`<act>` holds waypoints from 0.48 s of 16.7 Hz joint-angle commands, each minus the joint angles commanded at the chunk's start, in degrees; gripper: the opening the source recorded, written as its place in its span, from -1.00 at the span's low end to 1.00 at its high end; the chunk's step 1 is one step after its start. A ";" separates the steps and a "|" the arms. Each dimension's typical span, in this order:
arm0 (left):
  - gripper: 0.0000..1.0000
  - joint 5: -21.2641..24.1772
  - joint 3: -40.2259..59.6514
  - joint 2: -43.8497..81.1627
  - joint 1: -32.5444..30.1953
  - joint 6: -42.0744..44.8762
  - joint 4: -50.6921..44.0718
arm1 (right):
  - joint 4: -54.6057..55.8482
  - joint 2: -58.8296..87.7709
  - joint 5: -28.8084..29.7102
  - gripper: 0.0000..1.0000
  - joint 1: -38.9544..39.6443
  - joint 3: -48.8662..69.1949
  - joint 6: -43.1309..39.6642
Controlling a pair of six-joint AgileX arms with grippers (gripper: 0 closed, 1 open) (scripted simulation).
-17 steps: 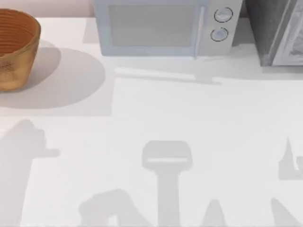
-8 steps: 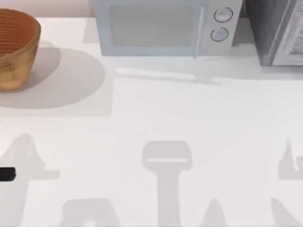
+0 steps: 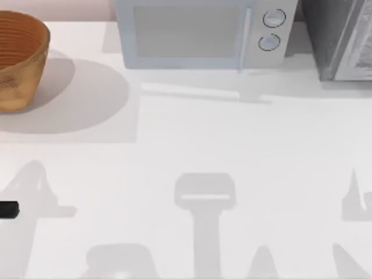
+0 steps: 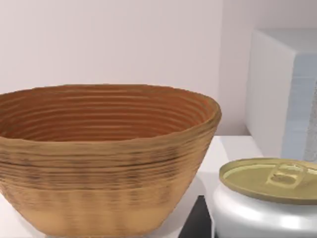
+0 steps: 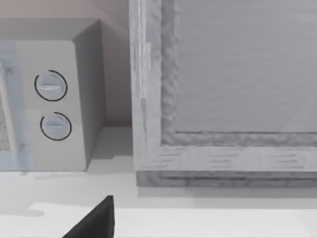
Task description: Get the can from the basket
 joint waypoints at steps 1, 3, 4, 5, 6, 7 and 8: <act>-1.00 1.14 1.15 2.15 -0.15 0.04 1.67 | 0.00 0.00 0.00 1.00 0.00 0.00 0.00; -1.00 4.40 4.16 8.22 -0.65 0.00 5.86 | 0.00 0.00 0.00 1.00 0.00 0.00 0.00; -1.00 6.50 5.93 12.09 -1.00 -0.10 8.30 | 0.00 0.00 0.00 1.00 0.00 0.00 0.00; -1.00 8.87 7.78 16.39 -1.40 -0.25 10.90 | 0.00 0.00 0.00 1.00 0.00 0.00 0.00; -1.00 11.47 9.70 21.06 -1.85 -0.46 13.65 | 0.00 0.00 0.00 1.00 0.00 0.00 0.00; -1.00 14.29 11.67 26.07 -2.34 -0.71 16.55 | 0.00 0.00 0.00 1.00 0.00 0.00 0.00; -1.00 17.30 13.66 31.36 -2.86 -1.01 19.56 | 0.00 0.00 0.00 1.00 0.00 0.00 0.00</act>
